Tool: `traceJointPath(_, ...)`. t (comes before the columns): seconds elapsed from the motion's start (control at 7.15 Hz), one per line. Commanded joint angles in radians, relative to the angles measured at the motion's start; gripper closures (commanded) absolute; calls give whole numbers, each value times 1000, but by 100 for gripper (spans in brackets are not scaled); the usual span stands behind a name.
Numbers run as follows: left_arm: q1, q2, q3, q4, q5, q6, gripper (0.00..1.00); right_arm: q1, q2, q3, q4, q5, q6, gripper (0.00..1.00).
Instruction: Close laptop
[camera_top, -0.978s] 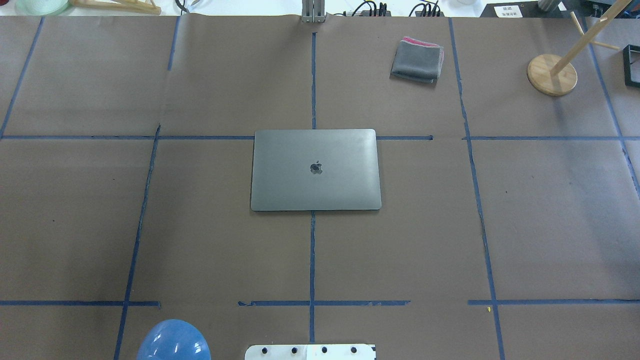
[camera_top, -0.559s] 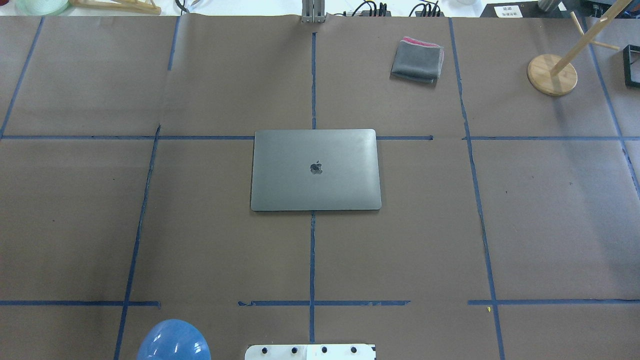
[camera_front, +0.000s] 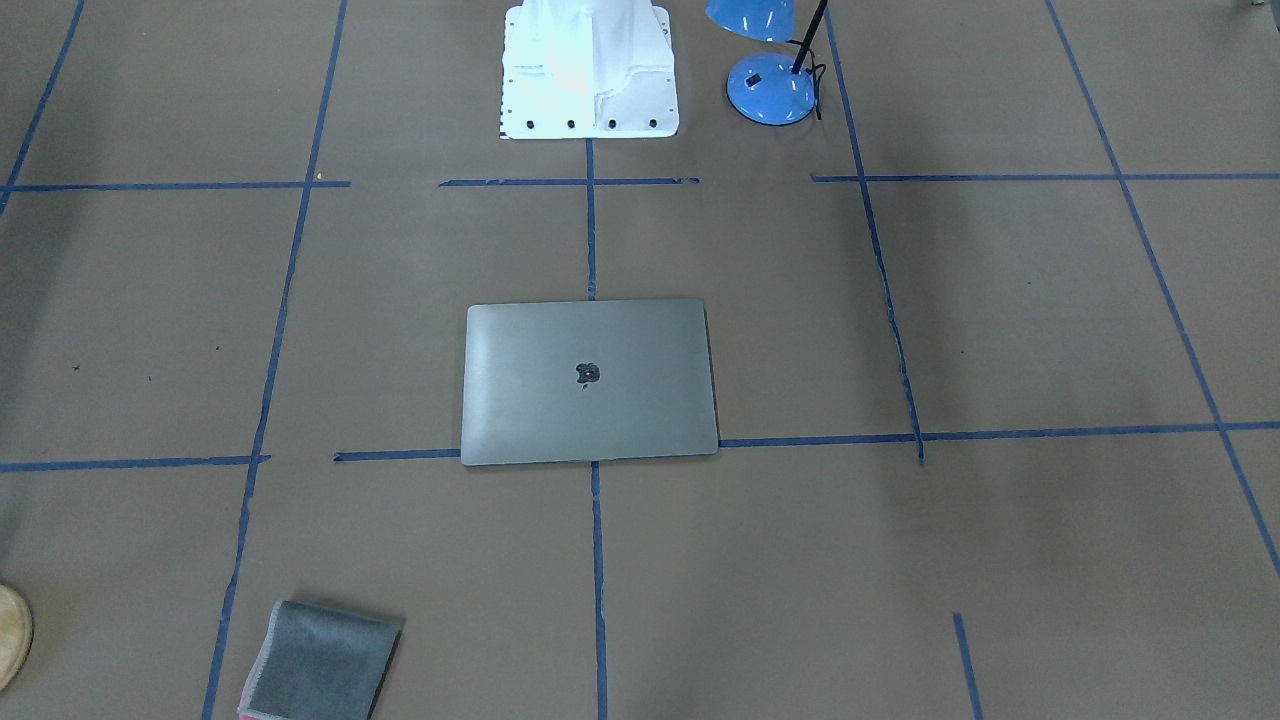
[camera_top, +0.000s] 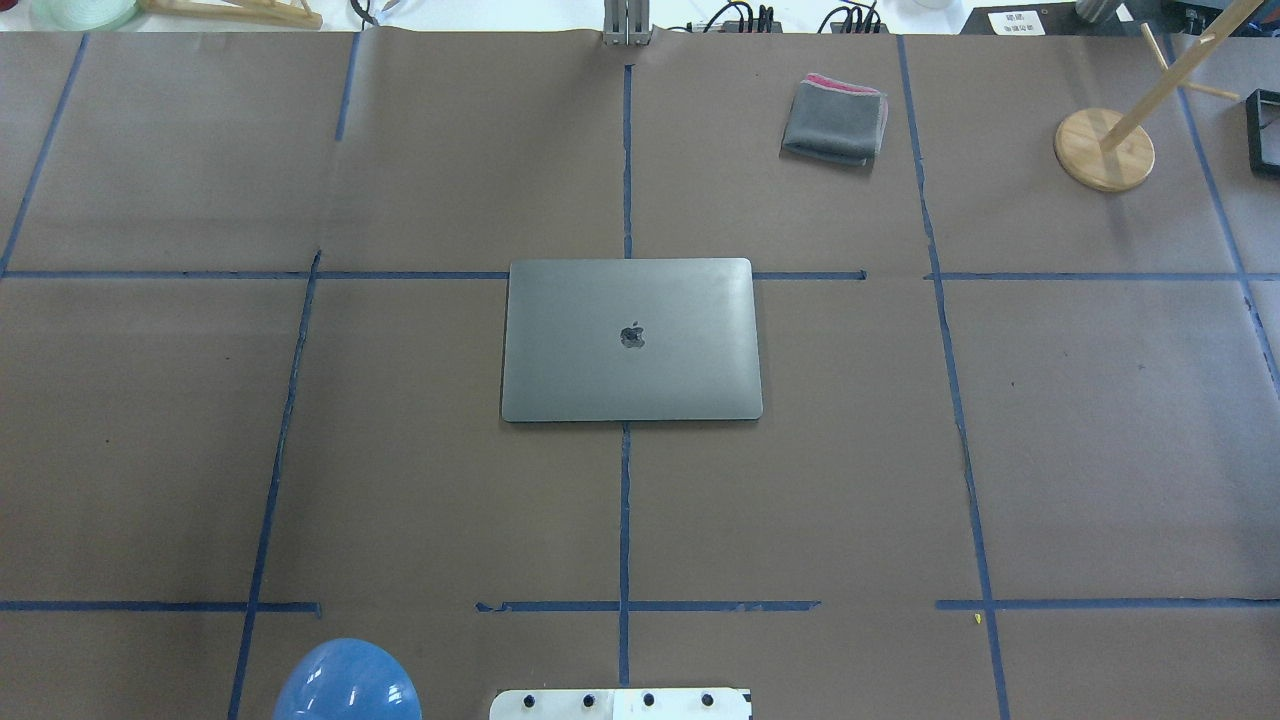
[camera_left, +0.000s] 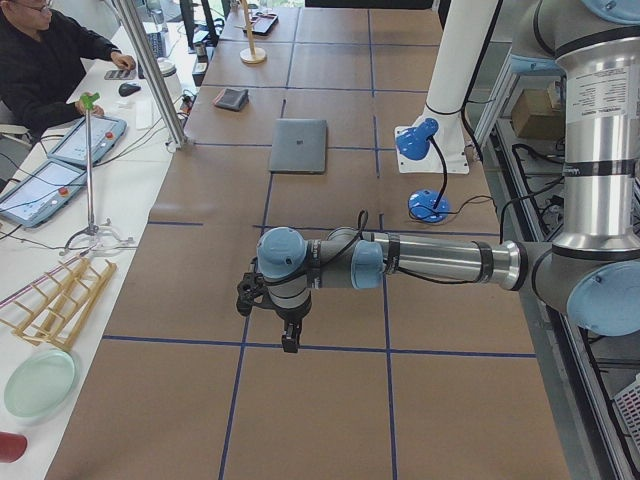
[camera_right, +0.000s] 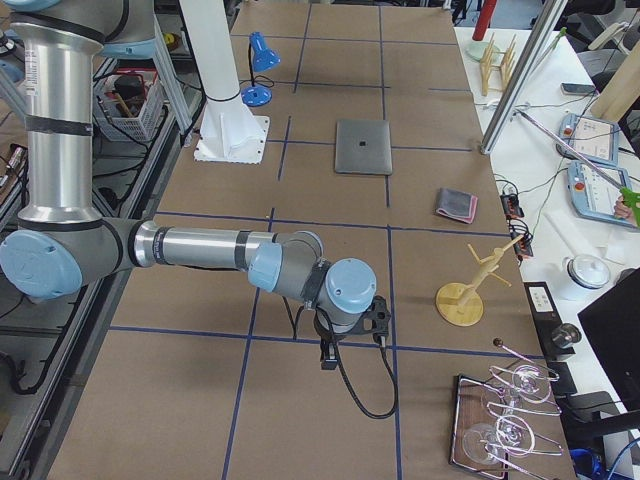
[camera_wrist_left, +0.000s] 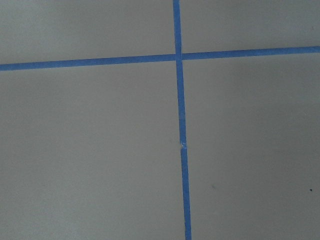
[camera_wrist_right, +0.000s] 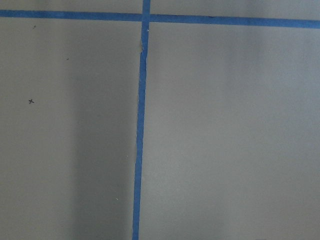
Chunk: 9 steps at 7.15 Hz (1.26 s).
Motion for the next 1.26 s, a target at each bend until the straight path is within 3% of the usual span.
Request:
traceJointPath(0.0,0,-2,1,0,0,-2,0,-1,18,-2,6,-2,66,0)
traceJointPath(0.56,0,9,-9,0,-3,-7,0,-4,6,15,154,5,234,0)
traceJointPath(1.12,0,6,-4,0,-3,-8,0,-4,-2,18,159,7,240,0)
